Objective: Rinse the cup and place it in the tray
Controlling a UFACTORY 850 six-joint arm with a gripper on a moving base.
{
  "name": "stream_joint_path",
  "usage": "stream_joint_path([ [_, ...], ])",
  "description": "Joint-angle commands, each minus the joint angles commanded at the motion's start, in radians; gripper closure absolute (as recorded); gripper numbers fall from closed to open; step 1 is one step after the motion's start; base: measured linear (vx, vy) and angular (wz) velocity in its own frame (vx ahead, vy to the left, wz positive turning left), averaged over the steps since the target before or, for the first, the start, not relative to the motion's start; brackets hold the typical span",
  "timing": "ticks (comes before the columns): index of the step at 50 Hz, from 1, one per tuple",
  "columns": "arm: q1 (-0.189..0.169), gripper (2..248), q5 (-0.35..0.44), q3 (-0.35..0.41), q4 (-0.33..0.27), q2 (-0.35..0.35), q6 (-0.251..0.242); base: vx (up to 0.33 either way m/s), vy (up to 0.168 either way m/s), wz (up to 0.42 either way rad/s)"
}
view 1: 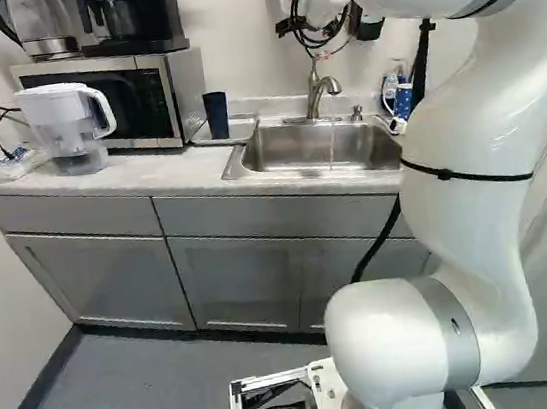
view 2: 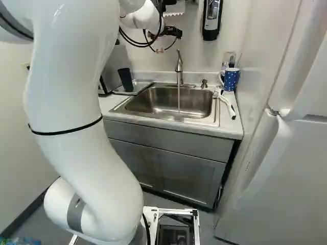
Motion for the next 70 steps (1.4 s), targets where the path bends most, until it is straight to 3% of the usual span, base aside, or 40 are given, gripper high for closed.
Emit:
stream_joint_path([
  [35,0.0,3,0.0,0.022,0.0,-0.009,0.0,0.0,0.0,0.0],
  [70,0.005,3,-0.003,-0.07,0.0,-0.089,0.0,0.0,0.0,0.0],
])
